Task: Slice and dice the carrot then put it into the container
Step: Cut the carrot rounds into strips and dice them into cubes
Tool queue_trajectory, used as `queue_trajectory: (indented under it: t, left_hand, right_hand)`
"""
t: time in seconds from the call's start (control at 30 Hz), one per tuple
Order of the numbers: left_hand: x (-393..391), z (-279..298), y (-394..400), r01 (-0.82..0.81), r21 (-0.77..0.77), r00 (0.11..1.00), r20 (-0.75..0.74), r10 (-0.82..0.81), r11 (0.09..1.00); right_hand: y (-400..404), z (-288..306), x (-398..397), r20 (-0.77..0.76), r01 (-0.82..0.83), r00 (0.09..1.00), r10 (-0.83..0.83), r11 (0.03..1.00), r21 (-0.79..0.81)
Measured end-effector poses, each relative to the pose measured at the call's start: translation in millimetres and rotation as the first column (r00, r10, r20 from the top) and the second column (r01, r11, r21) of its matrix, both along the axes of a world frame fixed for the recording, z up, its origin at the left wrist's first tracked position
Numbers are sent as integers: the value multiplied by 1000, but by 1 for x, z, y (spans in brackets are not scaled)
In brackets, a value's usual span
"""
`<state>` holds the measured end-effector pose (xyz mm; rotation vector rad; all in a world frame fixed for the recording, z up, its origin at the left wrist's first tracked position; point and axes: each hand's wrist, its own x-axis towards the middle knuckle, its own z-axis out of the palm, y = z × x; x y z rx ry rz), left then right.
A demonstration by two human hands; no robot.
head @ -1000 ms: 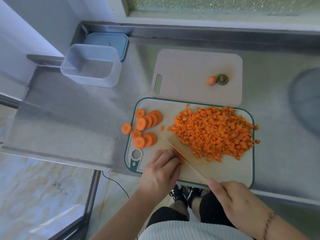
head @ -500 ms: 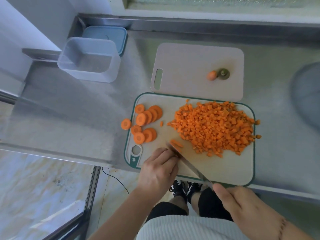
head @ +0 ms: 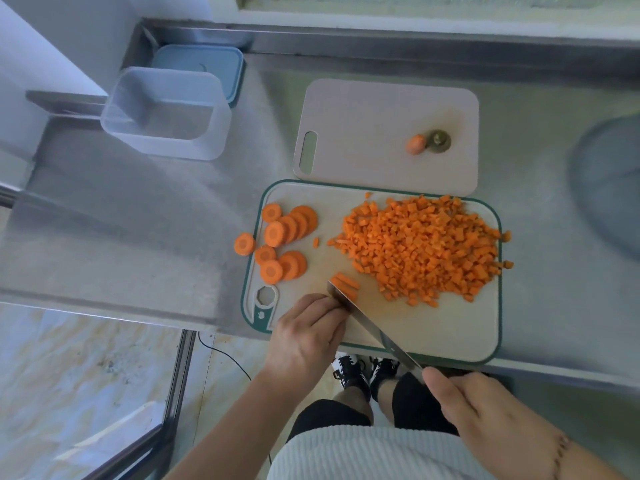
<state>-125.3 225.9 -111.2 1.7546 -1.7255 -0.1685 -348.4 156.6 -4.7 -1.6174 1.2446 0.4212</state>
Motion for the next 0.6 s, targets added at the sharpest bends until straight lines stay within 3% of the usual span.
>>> queue_trajectory:
  t: [0.13,0.23,0.4,0.5,0.6]
  left_hand:
    - [1,-1,0,20,-25,1000,11,-20,999]
    - [5,-2,-2,37,-20,999,1,-37,999]
    - [27,11,-14,180,28,977,111,-181,983]
    - [50,15,-35,332,107,920,184,-347,937]
    - [60,15,-55,517,181,811,207,-547,836]
  right_hand:
    - [-4,-8,12,5,-23,1000,23,1000,6]
    - [-5,-18,22,93,-21,995,22,1000,-14]
    - [-3,-13,-11,131,152,980,-150,988,-7]
    - [-5,-14,-36,117,266,956,-270,963,45]
    - [-10,-12,-42,109,234,965,-237,972,37]
